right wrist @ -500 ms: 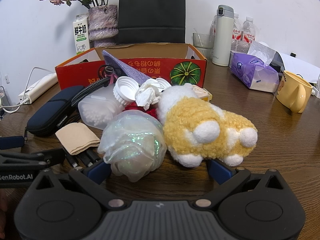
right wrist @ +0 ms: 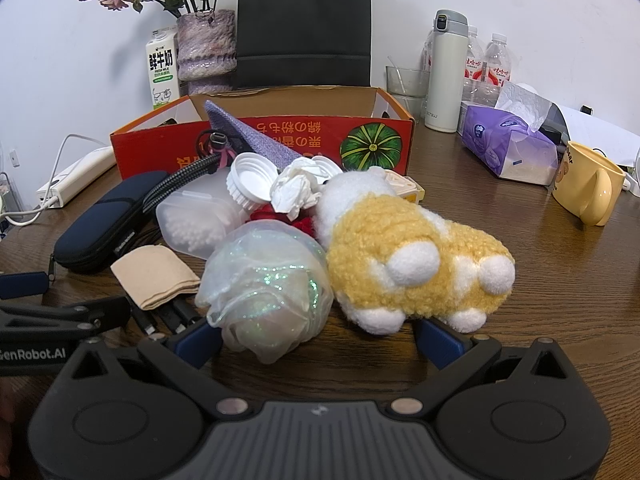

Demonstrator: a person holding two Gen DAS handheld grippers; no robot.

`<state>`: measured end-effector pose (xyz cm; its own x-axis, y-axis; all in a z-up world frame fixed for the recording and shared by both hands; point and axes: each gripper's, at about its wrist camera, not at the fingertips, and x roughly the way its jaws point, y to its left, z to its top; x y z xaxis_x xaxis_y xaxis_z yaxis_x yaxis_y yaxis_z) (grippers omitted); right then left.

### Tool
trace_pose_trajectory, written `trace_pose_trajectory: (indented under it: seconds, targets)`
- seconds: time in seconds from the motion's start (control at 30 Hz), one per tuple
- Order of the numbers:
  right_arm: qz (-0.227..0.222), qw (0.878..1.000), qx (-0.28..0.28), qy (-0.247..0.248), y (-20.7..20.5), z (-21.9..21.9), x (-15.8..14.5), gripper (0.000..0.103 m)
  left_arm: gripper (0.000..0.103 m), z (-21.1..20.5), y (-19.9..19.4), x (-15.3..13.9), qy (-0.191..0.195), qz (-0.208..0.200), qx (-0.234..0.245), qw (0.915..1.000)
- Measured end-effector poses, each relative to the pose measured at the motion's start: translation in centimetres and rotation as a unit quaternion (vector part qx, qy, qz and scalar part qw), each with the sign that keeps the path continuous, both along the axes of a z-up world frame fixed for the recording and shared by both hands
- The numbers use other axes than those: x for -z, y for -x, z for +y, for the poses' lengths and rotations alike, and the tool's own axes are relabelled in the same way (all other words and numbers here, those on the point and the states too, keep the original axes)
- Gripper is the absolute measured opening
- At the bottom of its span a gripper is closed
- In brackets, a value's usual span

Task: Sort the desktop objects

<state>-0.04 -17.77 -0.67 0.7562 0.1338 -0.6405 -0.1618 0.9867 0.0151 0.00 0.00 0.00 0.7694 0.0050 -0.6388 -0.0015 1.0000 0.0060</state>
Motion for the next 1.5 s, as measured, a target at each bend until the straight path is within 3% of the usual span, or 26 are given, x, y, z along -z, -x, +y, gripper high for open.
trace_pose_trajectory:
  seconds: [0.8, 0.9, 0.97, 1.03, 1.07, 1.2, 1.33, 1.43, 1.5]
  targets:
    - [0.000, 1.000, 0.000, 0.002, -0.1, 0.1, -0.1, 0.103, 0.103, 0.0, 0.0, 0.1, 0.000, 0.000, -0.007, 1.0000]
    - [0.011, 1.000, -0.007, -0.001, -0.4, 0.0, -0.3, 0.103, 0.103, 0.2, 0.8, -0.5, -0.023, 0.008, -0.003, 0.9997]
    - [0.018, 1.000, 0.009, -0.003, 0.8, -0.5, -0.9, 0.102, 0.103, 0.1, 3.1, -1.4, -0.057, -0.018, -0.022, 0.9980]
    - [-0.011, 1.000, -0.012, -0.018, 3.3, -1.3, -1.6, 0.103, 0.103, 0.5, 6.6, -2.2, -0.062, -0.084, -0.002, 0.9945]
    - [-0.022, 0.999, -0.032, -0.024, 4.5, -1.6, -1.9, 0.103, 0.103, 0.7, 7.8, -2.3, -0.057, -0.098, 0.009, 0.9935]
    - [-0.042, 0.996, -0.060, -0.043, 6.9, -2.4, -2.4, 0.096, 0.103, 1.4, 9.6, -1.5, -0.015, -0.101, 0.052, 0.9934]
    - [-0.057, 0.995, -0.070, -0.038, 6.8, -2.0, -2.8, 0.084, 0.103, 1.1, 8.8, -0.8, -0.019, -0.081, 0.040, 0.9957]
    - [-0.078, 0.994, -0.069, -0.028, 6.7, -1.9, -3.0, 0.084, 0.086, 1.7, 7.7, -0.7, 0.009, -0.061, 0.025, 0.9978]
    - [-0.075, 0.994, -0.065, -0.037, 6.1, -2.3, -3.1, 0.080, 0.049, 1.9, 6.8, -0.4, 0.015, -0.028, 0.016, 0.9994]
